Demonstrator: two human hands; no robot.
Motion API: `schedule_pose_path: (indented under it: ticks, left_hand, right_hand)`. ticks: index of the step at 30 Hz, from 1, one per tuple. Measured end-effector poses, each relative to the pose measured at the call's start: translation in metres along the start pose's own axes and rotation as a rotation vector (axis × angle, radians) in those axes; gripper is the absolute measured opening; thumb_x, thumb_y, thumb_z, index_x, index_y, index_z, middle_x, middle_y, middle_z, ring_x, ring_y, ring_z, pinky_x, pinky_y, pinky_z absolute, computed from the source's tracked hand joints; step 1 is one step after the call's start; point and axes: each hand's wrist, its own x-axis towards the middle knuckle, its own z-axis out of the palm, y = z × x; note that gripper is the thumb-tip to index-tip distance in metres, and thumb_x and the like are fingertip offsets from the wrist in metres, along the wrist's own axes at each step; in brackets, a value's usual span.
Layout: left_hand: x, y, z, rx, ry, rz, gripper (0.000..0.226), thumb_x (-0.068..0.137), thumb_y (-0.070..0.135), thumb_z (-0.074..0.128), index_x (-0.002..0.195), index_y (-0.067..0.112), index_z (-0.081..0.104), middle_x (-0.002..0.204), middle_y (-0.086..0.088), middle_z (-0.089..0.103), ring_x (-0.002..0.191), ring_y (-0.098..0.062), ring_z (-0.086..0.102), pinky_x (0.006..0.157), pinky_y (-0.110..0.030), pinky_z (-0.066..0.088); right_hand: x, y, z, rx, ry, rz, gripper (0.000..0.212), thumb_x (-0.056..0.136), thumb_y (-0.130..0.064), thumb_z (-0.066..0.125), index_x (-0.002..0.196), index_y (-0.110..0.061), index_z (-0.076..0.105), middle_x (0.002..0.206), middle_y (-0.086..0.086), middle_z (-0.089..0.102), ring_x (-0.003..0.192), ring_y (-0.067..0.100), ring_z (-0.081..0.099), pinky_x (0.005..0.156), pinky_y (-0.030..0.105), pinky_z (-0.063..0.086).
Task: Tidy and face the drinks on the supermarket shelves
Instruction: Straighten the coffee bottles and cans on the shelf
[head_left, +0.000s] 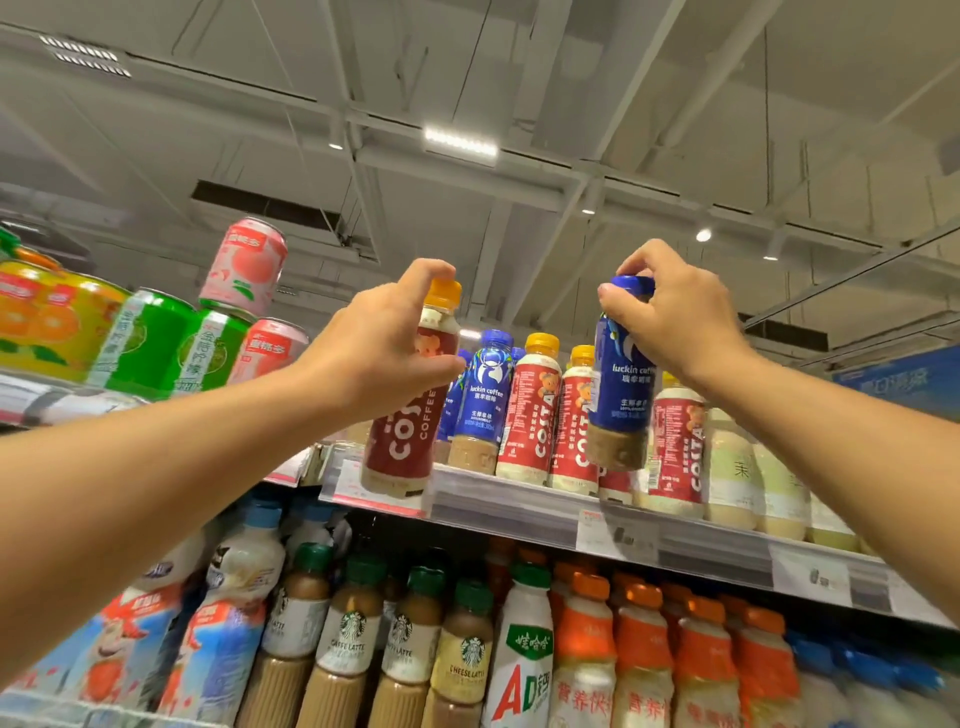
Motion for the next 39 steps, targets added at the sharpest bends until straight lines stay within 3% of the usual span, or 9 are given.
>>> schedule_pose_path:
  ticks: [6, 10, 18, 24, 29, 34, 39]
  left_hand:
    - [-0.028, -0.024, -0.033, 0.0, -0.045, -0.03, 0.071, 0.071, 0.034, 0.078, 0.128, 0.041, 0.037, 0.095, 0.003, 0.064, 0.079, -0.012, 0.063, 0.072, -0.041, 0.058]
    - [-0.046, -0.042, -0.05, 0.042, -0.062, -0.026, 0.07, 0.071, 0.033, 0.078, 0.128, 0.041, 0.037, 0.099, 0.005, 0.066, 0.081, -0.011, 0.064, 0.073, -0.039, 0.057]
    - [-0.064, -0.073, -0.069, 0.044, -0.088, -0.03, 0.069, 0.072, 0.041, 0.076, 0.127, 0.048, 0.033, 0.092, 0.009, 0.065, 0.072, -0.003, 0.064, 0.068, -0.035, 0.058]
    - [-0.072, -0.084, -0.064, 0.032, -0.1, -0.028, 0.069, 0.071, 0.045, 0.075, 0.125, 0.051, 0.033, 0.092, 0.014, 0.064, 0.075, -0.002, 0.063, 0.067, -0.032, 0.058]
    - [-0.071, -0.086, -0.052, 0.009, -0.11, -0.02, 0.07, 0.071, 0.049, 0.073, 0.127, 0.051, 0.032, 0.1, 0.016, 0.062, 0.081, -0.003, 0.064, 0.07, -0.033, 0.058]
    - [-0.068, -0.081, -0.04, 0.023, -0.103, 0.013, 0.068, 0.073, 0.047, 0.073, 0.124, 0.055, 0.029, 0.096, 0.02, 0.058, 0.08, 0.003, 0.06, 0.067, -0.023, 0.055]
    - [-0.066, -0.077, -0.025, -0.018, -0.107, 0.012, 0.072, 0.072, 0.049, 0.073, 0.13, 0.054, 0.03, 0.102, 0.021, 0.061, 0.086, 0.003, 0.061, 0.074, -0.029, 0.056]
  right_hand:
    - [0.027, -0.067, 0.054, 0.113, -0.038, 0.127, 0.019, 0.085, -0.041, 0.061, 0.09, -0.024, 0.053, 0.084, -0.003, 0.061, 0.077, 0.023, 0.055, 0.059, 0.029, 0.034]
    - [0.028, -0.093, 0.1, 0.052, -0.181, 0.202, 0.019, 0.085, -0.043, 0.056, 0.093, -0.026, 0.052, 0.093, 0.004, 0.066, 0.084, 0.03, 0.06, 0.073, 0.038, 0.049]
    - [0.036, -0.1, 0.152, -0.065, -0.257, 0.238, 0.023, 0.09, -0.047, 0.053, 0.097, -0.026, 0.05, 0.103, 0.006, 0.065, 0.083, 0.028, 0.054, 0.067, 0.035, 0.039]
    - [0.039, -0.095, 0.173, -0.152, -0.283, 0.304, 0.027, 0.094, -0.048, 0.047, 0.103, -0.022, 0.048, 0.112, 0.009, 0.063, 0.087, 0.029, 0.05, 0.071, 0.036, 0.036]
    - [0.038, -0.092, 0.185, -0.199, -0.257, 0.325, 0.034, 0.096, -0.048, 0.045, 0.112, -0.018, 0.05, 0.114, 0.012, 0.063, 0.099, 0.034, 0.057, 0.071, 0.038, 0.036]
    - [0.037, -0.09, 0.19, -0.214, -0.236, 0.34, 0.034, 0.097, -0.045, 0.043, 0.113, -0.016, 0.048, 0.111, 0.012, 0.064, 0.083, 0.029, 0.048, 0.067, 0.037, 0.035]
    - [0.033, -0.094, 0.186, -0.195, -0.311, 0.304, 0.044, 0.099, -0.052, 0.039, 0.121, -0.015, 0.046, 0.123, 0.012, 0.059, 0.106, 0.033, 0.057, 0.072, 0.039, 0.037]
